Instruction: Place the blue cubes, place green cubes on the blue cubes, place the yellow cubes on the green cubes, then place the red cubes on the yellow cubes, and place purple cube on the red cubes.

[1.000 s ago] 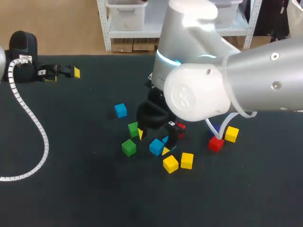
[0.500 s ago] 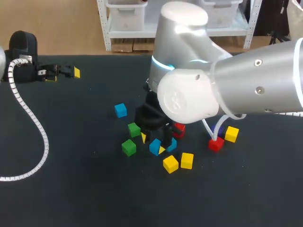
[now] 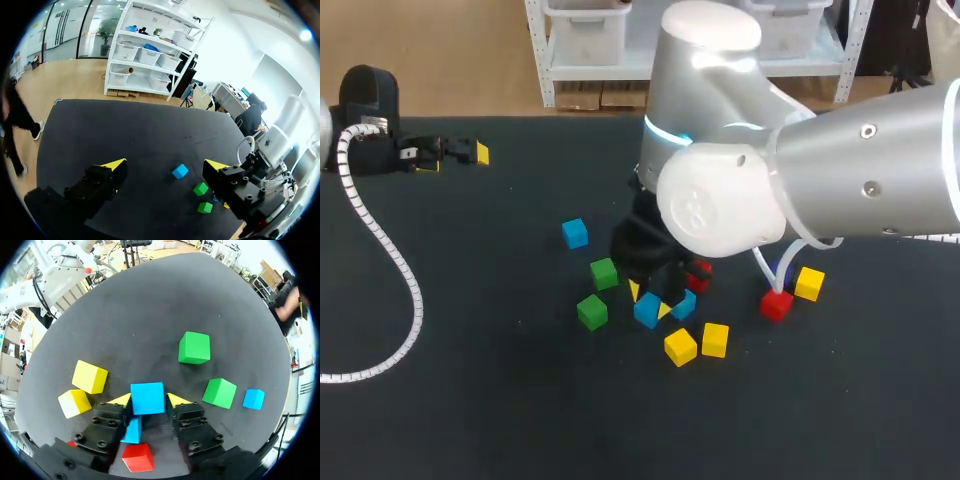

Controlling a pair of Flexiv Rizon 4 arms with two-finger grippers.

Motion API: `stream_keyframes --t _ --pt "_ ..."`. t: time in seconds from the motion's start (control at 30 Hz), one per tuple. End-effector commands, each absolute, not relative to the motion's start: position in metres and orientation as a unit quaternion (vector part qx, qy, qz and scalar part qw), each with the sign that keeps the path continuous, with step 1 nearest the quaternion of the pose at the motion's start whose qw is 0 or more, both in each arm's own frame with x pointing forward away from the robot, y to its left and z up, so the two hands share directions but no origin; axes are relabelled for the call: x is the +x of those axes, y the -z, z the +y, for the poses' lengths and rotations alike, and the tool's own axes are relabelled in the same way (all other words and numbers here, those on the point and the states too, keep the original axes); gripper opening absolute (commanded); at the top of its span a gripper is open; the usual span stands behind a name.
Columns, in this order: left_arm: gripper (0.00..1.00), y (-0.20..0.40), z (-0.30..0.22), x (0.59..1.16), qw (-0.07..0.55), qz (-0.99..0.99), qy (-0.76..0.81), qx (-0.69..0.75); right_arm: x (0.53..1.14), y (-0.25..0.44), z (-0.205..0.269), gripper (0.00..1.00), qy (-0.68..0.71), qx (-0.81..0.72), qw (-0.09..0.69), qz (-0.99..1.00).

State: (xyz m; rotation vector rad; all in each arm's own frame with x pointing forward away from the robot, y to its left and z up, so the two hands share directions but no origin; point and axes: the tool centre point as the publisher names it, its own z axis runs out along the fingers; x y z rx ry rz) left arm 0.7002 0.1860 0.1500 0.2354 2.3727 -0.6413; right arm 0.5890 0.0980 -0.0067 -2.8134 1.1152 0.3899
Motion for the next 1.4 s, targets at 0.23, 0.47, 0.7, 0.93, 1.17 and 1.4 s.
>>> stream_keyframes --t 0.23,0.47,0.7,0.93,1.17,1.4 --pt "1.00 -0.150 0.186 0.700 0.329 0.908 0.244 0.089 0.586 -0.002 0.095 0.00 -0.138 -0.908 0.043 0.393" --pt "1.00 -0.150 0.186 0.700 0.329 0.908 0.244 0.089 0.593 -0.015 0.087 0.00 -0.164 -0.838 0.052 0.519" --pt "1.00 -0.150 0.186 0.700 0.329 0.908 0.244 0.089 0.612 -0.028 0.080 0.00 -0.123 -0.776 0.082 0.613" --pt "1.00 -0.150 0.186 0.700 0.329 0.908 0.244 0.089 0.638 -0.030 0.076 0.00 -0.092 -0.734 0.103 0.664" --pt "1.00 -0.150 0.186 0.700 0.329 0.908 0.244 0.089 0.653 -0.025 0.074 0.00 -0.077 -0.704 0.119 0.695" --pt "1.00 -0.150 0.186 0.700 0.329 0.908 0.244 0.089 0.663 -0.018 0.076 0.00 -0.076 -0.699 0.122 0.701"
